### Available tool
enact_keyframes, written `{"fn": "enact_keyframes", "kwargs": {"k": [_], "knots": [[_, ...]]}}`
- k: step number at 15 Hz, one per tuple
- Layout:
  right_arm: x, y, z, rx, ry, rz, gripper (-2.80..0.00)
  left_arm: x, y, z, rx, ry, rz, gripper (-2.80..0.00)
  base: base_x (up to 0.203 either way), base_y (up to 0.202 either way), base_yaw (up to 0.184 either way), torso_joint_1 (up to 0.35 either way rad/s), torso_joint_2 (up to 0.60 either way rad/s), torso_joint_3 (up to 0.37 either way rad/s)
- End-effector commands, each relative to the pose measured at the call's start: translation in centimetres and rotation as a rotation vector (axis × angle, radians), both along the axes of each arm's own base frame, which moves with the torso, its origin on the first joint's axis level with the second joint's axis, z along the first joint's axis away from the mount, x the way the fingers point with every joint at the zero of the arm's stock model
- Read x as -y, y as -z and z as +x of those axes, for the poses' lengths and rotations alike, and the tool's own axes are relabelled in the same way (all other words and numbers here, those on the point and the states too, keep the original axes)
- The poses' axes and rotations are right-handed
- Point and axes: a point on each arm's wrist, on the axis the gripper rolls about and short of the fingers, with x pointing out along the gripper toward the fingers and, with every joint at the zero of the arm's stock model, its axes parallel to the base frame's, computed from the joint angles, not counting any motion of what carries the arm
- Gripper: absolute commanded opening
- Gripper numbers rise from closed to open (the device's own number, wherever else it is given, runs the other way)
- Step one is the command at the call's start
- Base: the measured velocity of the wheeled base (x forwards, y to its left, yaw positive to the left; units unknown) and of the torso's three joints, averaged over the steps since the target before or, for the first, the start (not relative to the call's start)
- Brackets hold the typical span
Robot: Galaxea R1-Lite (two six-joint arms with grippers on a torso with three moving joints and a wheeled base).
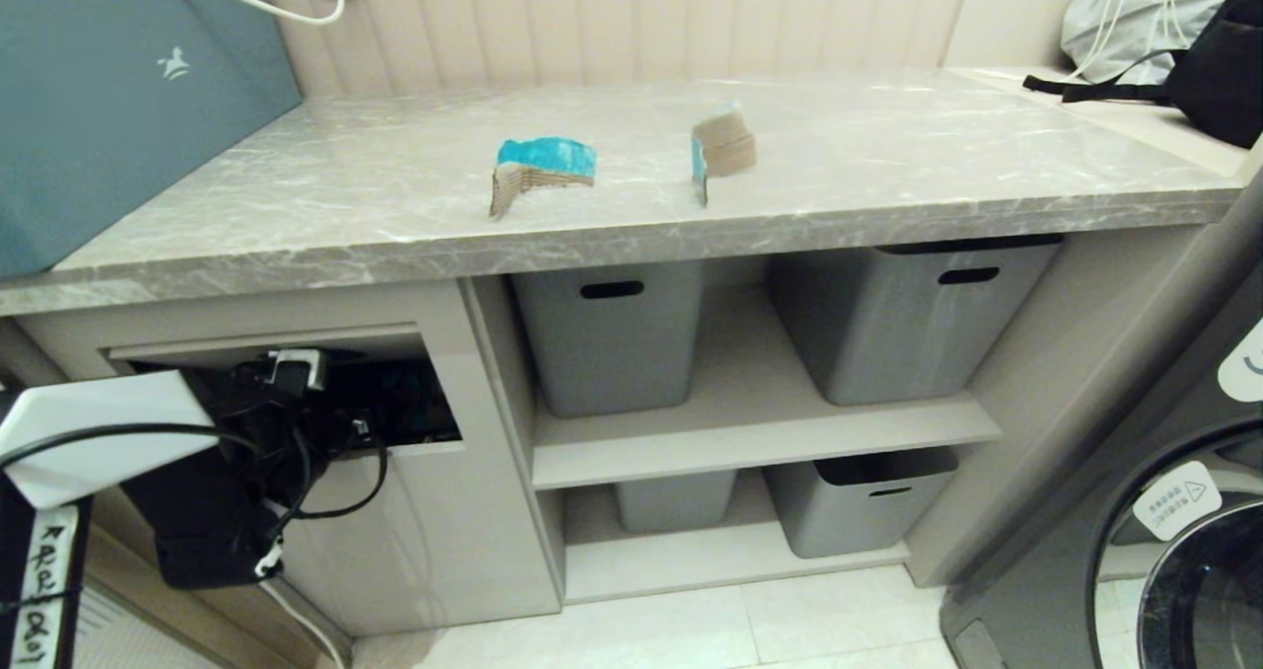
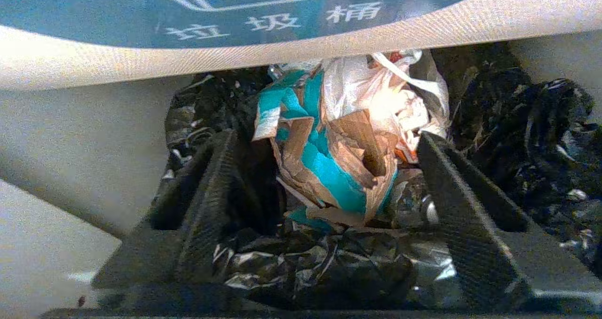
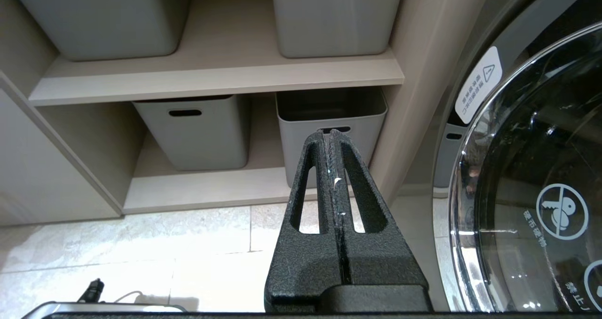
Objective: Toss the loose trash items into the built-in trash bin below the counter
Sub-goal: Put the garbage in the trash can
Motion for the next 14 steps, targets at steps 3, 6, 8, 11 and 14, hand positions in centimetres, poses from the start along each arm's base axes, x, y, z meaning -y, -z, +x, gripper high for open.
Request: {"fn": "enact_keyframes", "kwargs": {"k": [3,6,8,11,14], "knots": [[0.0,0.0,0.0,0.0,-0.001,0.0,-2.8,0.0,-0.9,-1.2,0.001,-0.004,-0.001,0.0,0.0,0.0,0.0,0.0,0.0,0.0],[0.0,0.0,0.0,0.0,0.0,0.0,-2.8,0.1,-1.5,-3.2,-0.03,-0.008,-0.006,0.0,0.0,0.0,0.0,0.0,0.0,0.0],[0.0,0.0,0.0,0.0,0.001,0.0,-2.8,0.1,-2.5,-4.2,-0.023,-0.011,-0.005,0.0,0.0,0.0,0.0,0.0,0.0,0.0],[0.0,0.0,0.0,0.0,0.001,0.0,-2.8,0.3,-3.9,-6.8,-0.029,-0.014,-0.009,0.0,0.0,0.0,0.0,0.0,0.0,0.0],[0.0,0.0,0.0,0.0,0.0,0.0,-2.8,0.7,-5.0,-10.1,-0.056,-0.013,-0.018,-2.8,0.0,0.0,0.0,0.0,0.0,0.0]]}}
